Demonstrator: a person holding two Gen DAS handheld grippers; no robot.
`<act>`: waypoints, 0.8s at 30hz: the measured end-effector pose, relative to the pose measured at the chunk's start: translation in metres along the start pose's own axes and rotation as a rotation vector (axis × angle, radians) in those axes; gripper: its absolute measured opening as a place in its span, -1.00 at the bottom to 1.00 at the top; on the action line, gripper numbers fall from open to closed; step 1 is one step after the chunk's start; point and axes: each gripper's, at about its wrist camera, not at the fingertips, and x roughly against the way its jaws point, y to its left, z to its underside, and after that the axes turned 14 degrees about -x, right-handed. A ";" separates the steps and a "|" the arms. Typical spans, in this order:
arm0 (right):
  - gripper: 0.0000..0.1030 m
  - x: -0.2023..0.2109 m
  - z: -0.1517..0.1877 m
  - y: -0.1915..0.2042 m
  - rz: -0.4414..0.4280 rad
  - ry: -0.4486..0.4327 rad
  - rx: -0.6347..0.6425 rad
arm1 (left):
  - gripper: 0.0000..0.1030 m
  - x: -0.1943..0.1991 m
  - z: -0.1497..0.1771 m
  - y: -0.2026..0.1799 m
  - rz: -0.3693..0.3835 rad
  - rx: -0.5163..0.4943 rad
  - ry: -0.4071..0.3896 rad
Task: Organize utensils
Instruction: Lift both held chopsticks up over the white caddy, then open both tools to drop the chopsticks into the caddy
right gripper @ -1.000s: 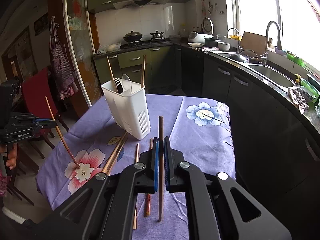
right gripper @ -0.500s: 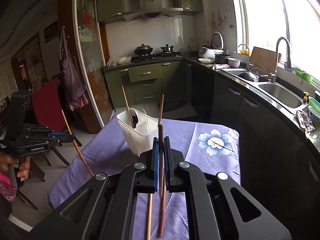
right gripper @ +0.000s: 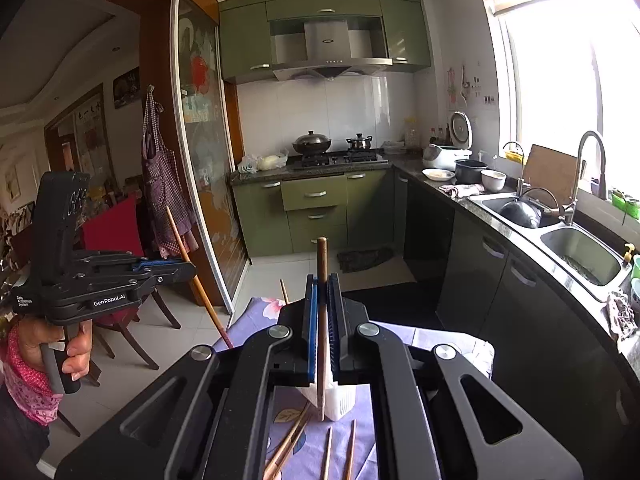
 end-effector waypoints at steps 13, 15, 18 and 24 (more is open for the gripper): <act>-0.89 -0.096 -0.012 -0.009 0.039 0.039 -0.015 | -0.88 -0.106 -0.001 0.011 -0.034 0.021 0.066; -0.89 -0.112 -0.004 -0.014 0.042 0.068 -0.023 | -0.88 -0.120 0.007 0.011 -0.031 0.024 0.089; -0.89 -0.132 0.011 -0.024 0.050 0.105 -0.036 | -0.88 -0.136 0.018 0.008 -0.029 0.016 0.119; -0.88 -0.151 0.043 -0.036 0.049 0.159 -0.045 | -0.88 -0.149 0.035 0.007 -0.019 0.012 0.163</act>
